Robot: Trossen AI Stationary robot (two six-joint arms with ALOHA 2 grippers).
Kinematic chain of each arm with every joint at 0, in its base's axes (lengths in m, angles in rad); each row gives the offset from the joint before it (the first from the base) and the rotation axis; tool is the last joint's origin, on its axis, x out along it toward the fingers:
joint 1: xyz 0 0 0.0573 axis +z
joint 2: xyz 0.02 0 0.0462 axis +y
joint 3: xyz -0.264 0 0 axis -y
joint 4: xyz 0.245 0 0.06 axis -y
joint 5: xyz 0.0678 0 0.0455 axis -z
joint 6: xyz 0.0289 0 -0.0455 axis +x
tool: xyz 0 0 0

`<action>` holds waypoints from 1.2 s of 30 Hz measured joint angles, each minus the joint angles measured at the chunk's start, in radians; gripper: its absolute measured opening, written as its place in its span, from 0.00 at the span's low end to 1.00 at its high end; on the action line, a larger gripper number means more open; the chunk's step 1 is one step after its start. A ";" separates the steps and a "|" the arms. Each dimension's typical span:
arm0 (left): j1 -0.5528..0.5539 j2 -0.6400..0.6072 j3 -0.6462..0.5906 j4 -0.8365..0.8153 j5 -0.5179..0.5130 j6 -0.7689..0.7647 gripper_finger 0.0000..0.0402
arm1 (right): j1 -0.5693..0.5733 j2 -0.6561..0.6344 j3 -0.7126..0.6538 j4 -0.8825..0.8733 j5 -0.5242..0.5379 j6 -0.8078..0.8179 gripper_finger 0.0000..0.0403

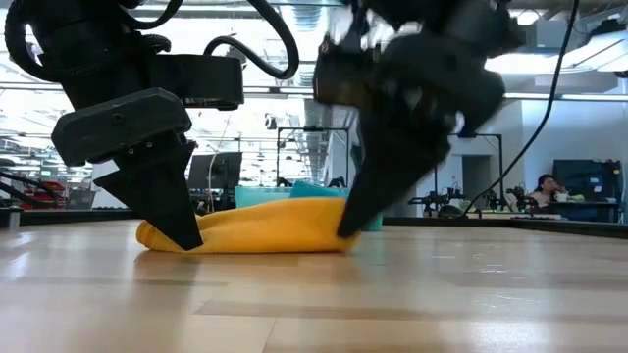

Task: Roll microfiber towels into tight, uniform cylinder then place into a basket
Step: Roll the yellow microfiber cloth

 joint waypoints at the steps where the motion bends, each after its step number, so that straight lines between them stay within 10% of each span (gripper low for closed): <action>1: 0.000 0.000 0.000 -0.001 0.001 0.000 0.37 | 0.000 -0.010 0.001 0.003 0.001 0.000 0.29; 6: 0.000 0.000 0.000 -0.003 0.004 -0.001 0.37 | 0.011 -0.093 0.002 -0.082 0.077 -0.022 0.29; 17: 0.000 0.001 -0.002 0.019 -0.007 -0.004 0.37 | 0.178 -0.328 -0.074 -0.320 0.622 -0.041 0.29; 24: -0.001 0.002 -0.004 0.038 -0.033 -0.006 0.37 | 0.192 -0.351 -0.211 -0.270 0.626 0.032 0.29; 36: 0.000 0.003 -0.003 0.056 -0.042 -0.005 0.37 | 0.184 -0.116 -0.176 0.092 0.528 -0.430 0.41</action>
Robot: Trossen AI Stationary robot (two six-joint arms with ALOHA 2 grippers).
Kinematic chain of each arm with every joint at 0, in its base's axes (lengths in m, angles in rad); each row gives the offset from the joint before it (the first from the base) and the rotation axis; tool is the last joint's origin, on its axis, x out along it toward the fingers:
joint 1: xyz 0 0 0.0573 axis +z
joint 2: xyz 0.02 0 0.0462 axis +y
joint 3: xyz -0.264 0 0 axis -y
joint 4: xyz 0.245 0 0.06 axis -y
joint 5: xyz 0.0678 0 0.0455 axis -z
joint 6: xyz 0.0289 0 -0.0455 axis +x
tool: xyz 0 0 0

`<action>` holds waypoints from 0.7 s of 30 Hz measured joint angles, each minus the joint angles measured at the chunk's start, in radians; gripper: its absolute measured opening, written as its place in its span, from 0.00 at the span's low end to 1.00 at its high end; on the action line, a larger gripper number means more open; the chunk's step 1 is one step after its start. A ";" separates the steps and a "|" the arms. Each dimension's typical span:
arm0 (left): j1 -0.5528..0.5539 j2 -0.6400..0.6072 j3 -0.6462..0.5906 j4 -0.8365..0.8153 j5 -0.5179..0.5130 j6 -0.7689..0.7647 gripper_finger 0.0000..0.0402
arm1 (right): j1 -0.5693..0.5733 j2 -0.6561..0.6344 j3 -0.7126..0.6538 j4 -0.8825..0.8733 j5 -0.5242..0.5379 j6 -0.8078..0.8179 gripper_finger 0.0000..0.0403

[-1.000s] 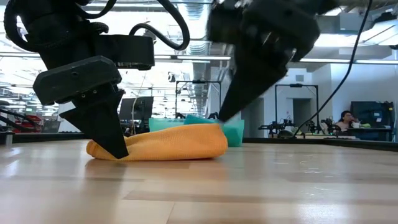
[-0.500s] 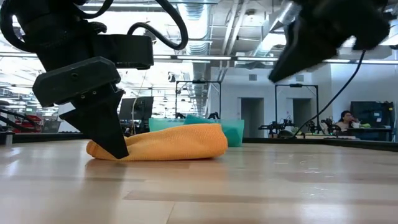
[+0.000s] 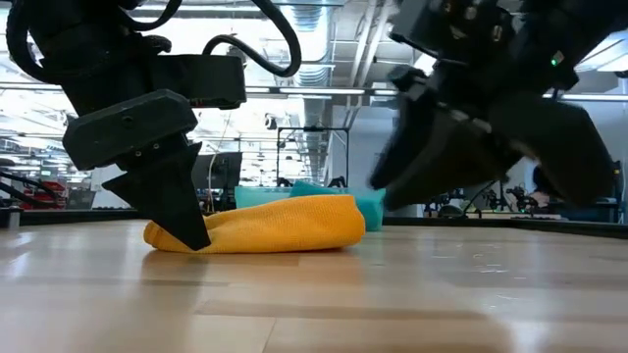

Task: Roll microfiber towels into tight, uniform cylinder then place into a basket
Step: Roll the yellow microfiber cloth

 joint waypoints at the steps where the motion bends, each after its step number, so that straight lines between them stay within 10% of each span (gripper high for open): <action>1: 0.000 0.000 0.000 -0.001 0.000 0.001 0.37 | 0.007 0.027 0.016 0.030 0.000 -0.035 0.43; 21: 0.001 0.001 0.000 -0.004 0.004 0.052 0.37 | -0.087 0.228 0.169 0.017 0.068 -0.043 0.57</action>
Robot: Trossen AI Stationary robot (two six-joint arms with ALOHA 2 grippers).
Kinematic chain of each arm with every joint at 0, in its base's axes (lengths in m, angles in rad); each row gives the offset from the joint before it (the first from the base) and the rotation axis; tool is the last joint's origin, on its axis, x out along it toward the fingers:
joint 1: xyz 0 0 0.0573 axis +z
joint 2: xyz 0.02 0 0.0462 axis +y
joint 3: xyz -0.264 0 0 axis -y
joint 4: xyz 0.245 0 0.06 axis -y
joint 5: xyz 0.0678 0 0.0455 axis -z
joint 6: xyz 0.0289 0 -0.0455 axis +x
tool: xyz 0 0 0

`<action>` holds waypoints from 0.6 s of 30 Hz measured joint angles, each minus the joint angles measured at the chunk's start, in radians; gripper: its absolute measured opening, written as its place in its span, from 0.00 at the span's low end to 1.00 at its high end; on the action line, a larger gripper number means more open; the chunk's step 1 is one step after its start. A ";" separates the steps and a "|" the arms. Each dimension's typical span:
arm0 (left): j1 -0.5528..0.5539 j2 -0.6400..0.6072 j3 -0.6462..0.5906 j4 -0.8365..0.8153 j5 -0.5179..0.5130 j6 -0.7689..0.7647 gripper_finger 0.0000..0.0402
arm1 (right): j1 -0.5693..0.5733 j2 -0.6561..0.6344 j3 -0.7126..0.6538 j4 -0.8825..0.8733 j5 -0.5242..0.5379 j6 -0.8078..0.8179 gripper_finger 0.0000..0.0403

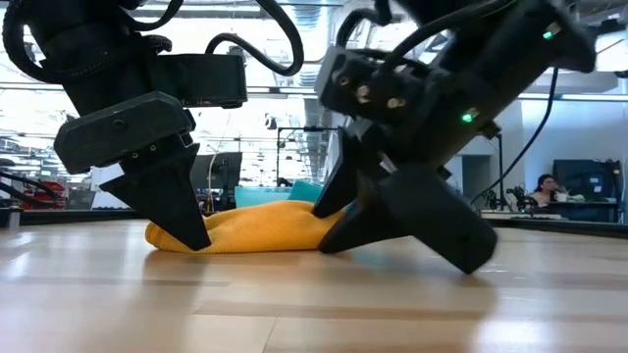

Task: Roll microfiber towels into tight, uniform cylinder then place into a basket
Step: Roll the yellow microfiber cloth

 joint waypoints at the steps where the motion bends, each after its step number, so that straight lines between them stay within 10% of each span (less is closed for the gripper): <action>1: 0.000 0.000 0.000 0.000 0.000 0.000 0.37 | -0.007 0.000 0.000 0.008 0.000 0.001 0.56; 18: -0.021 -0.010 -0.001 0.017 -0.062 0.054 0.37 | -0.123 0.000 -0.001 0.009 -0.213 0.229 0.18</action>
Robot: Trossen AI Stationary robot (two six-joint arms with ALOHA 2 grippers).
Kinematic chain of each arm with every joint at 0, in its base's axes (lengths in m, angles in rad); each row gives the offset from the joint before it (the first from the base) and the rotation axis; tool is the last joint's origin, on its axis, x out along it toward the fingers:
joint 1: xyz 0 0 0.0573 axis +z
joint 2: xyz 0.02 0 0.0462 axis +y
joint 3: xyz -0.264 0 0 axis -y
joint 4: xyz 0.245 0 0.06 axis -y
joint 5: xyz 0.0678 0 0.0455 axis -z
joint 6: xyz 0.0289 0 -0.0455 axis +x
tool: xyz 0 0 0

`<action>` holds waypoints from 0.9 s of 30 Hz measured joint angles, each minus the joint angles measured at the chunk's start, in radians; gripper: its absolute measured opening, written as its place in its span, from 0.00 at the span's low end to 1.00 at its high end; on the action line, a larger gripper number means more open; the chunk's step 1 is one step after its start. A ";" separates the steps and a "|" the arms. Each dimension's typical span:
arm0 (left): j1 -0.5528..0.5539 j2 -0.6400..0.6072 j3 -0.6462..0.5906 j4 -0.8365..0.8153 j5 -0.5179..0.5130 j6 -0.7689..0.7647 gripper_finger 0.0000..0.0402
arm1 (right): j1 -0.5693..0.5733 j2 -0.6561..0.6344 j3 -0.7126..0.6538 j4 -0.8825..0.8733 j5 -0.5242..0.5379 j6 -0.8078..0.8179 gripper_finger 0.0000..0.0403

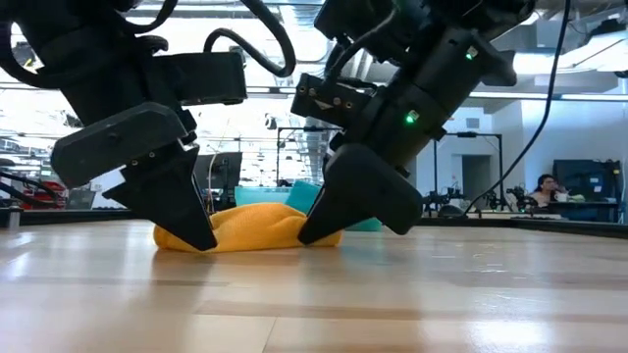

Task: Roll microfiber towels into tight, uniform cylinder then place into a basket
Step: Roll the yellow microfiber cloth

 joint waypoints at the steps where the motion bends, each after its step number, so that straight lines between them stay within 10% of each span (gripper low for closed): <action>1: -0.001 -0.006 -0.001 -0.002 0.001 0.012 0.37 | 0.000 0.000 0.000 0.000 0.000 0.010 0.15; 27: -0.089 -0.067 0.037 -0.106 -0.096 0.467 0.37 | -0.018 0.001 0.053 -0.008 -0.268 0.305 0.09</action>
